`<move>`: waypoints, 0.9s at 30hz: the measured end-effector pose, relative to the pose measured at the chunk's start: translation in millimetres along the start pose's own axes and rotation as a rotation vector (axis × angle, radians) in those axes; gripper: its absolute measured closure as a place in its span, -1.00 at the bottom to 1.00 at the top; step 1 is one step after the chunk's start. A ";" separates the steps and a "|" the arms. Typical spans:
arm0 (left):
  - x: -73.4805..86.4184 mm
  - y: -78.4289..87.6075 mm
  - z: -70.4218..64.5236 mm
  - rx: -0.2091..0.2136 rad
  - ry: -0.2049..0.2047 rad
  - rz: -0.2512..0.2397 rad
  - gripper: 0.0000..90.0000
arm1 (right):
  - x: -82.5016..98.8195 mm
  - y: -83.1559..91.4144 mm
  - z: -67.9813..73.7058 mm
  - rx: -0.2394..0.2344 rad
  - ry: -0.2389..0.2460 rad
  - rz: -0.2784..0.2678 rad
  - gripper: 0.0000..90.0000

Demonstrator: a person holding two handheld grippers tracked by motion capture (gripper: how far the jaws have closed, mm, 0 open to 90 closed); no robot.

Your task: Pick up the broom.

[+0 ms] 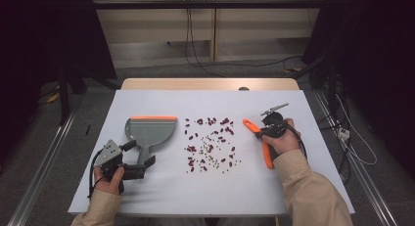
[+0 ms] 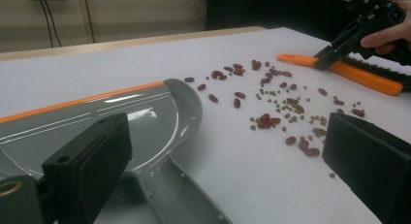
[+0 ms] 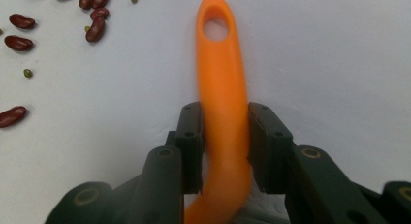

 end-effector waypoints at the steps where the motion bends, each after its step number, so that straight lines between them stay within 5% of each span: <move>1: -0.1 0.3 0.4 -0.002 -0.001 0.000 -0.92 | -0.1 0.3 0.0 0.000 -0.003 0.001 0.53; 8: 0.0 -0.2 -0.4 0.000 -0.002 0.001 -0.92 | -11.4 12.6 2.9 -0.047 -0.078 -0.091 0.62; 9: 0.5 -0.6 -0.3 0.000 -0.001 0.003 -0.92 | -13.1 13.0 1.4 -0.014 -0.049 -0.095 0.62; 10: 0.8 -0.7 -0.4 0.002 -0.002 0.006 -0.92 | -12.9 12.3 1.1 0.009 -0.024 -0.087 0.61; 14: 0.4 -0.2 -1.5 0.003 -0.002 0.003 -0.92 | -10.1 10.9 -3.9 -0.019 -0.070 -0.080 0.60; 18: 1.4 -0.6 -0.6 0.004 -0.003 0.009 -0.92 | -2.1 6.6 -9.8 0.023 -0.026 -0.051 0.56; 21: 0.8 -0.5 -0.7 0.004 -0.001 0.006 -0.92 | -3.5 9.1 -11.1 0.014 -0.068 -0.069 0.55; 24: 0.3 -0.3 -1.3 0.005 0.000 0.003 -0.92 | 4.9 10.6 -12.7 0.050 -0.069 -0.006 0.31; 27: 0.7 -0.4 -1.0 0.005 -0.003 0.005 -0.92 | 10.6 12.5 -9.3 0.058 -0.101 0.011 0.29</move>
Point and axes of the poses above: each handheld gripper's, and its own axes: y roughly backward along the jaws, x roughly out of its underside, z roughly to its left, the point moved 10 cm from there along -y, roughly forward along the jaws, and after that the axes turned 6 degrees about -z, right-handed, at the moved point
